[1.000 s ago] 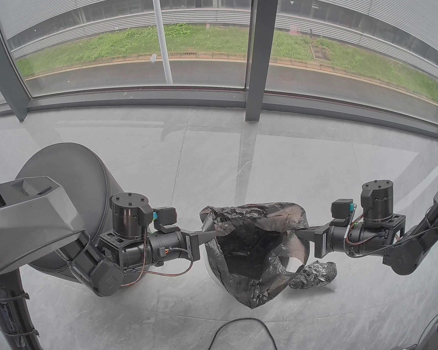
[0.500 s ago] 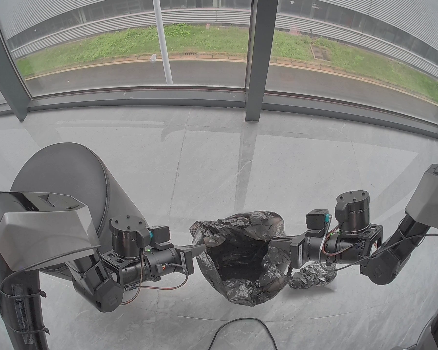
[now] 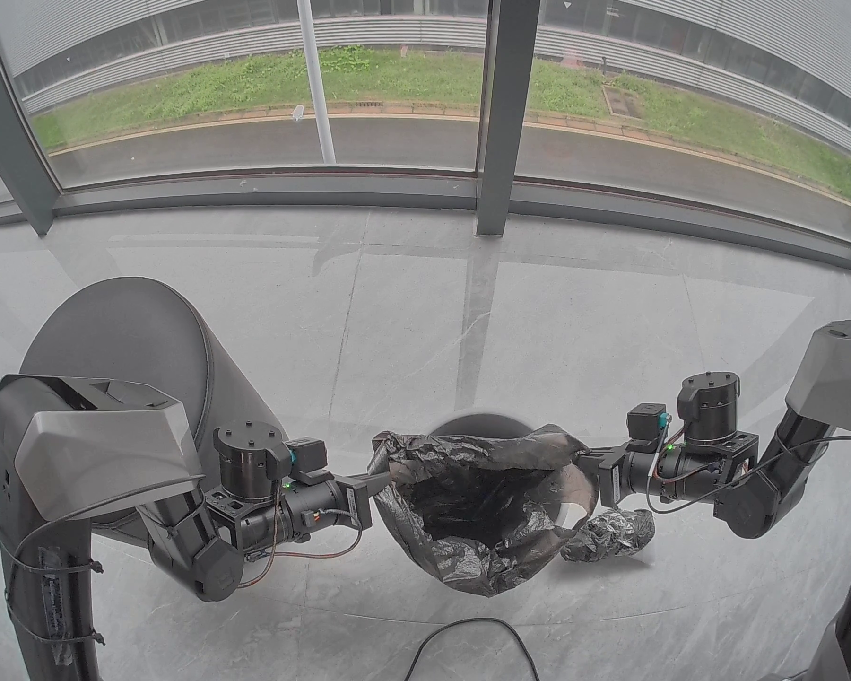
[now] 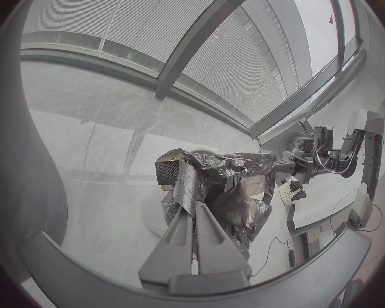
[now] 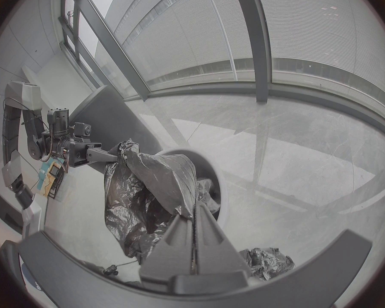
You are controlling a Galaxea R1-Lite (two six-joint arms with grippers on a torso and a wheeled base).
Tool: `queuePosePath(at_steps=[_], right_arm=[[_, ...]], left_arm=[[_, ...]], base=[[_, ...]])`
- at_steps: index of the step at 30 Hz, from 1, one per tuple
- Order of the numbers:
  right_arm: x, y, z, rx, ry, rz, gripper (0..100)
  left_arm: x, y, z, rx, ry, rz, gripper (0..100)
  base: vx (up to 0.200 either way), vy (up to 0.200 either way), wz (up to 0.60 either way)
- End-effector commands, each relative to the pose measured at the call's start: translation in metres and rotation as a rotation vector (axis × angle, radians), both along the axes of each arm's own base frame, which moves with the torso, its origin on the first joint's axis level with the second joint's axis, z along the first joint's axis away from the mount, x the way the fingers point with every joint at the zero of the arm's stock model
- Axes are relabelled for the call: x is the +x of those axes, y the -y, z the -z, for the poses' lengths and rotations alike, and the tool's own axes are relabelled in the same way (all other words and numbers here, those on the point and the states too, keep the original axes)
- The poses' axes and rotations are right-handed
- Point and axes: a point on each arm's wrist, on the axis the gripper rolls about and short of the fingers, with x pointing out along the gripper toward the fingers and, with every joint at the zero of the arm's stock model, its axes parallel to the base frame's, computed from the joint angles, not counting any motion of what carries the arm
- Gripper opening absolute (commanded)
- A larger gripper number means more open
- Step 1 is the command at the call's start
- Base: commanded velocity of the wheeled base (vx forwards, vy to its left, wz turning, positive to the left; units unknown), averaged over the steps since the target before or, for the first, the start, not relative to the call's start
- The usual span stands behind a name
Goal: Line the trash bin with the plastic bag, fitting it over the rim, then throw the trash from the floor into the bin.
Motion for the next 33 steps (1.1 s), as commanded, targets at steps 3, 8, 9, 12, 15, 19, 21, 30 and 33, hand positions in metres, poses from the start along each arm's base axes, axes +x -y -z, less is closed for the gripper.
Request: queuePosePath(at_steps=[3,8,9,12,15,19,21,30,33], right_arm=[[0.012,-0.001,0.025,0.018,-0.027,0.024,0],[0.013,0.002,0.032,0.014,-0.046,0.035,100],[0.014,0.003,0.033,0.013,-0.047,0.041,100],[0.016,0.007,0.036,0.009,-0.053,0.053,100],[0.029,0.011,0.039,0.015,-0.033,0.079,100],[0.044,0.012,0.038,0.024,0.003,0.094,100],[0.046,0.012,0.040,0.022,0.001,0.095,100],[0.067,0.017,0.038,0.032,0.045,0.188,100],[0.077,0.016,0.037,0.043,0.070,0.202,100]], left_arm=[[0.018,0.009,-0.003,-0.023,0.055,0.003,0],[0.017,0.012,-0.004,-0.023,0.057,0.011,0],[0.017,0.013,-0.004,-0.023,0.057,0.012,0],[0.017,0.013,-0.004,-0.023,0.057,0.012,0],[0.017,0.015,-0.005,-0.026,0.068,0.014,0],[0.020,0.016,-0.007,-0.032,0.080,0.014,0],[0.020,0.016,-0.006,-0.032,0.079,0.014,0],[0.029,0.018,-0.007,-0.042,0.105,0.008,0],[0.031,0.020,-0.009,-0.048,0.118,0.011,0]], base=[[0.000,0.000,0.00],[0.000,0.000,0.00],[0.000,0.000,0.00],[0.000,0.000,0.00],[0.000,0.000,0.00],[0.000,0.000,0.00],[0.000,0.000,0.00],[0.000,0.000,0.00],[0.000,0.000,0.00]])
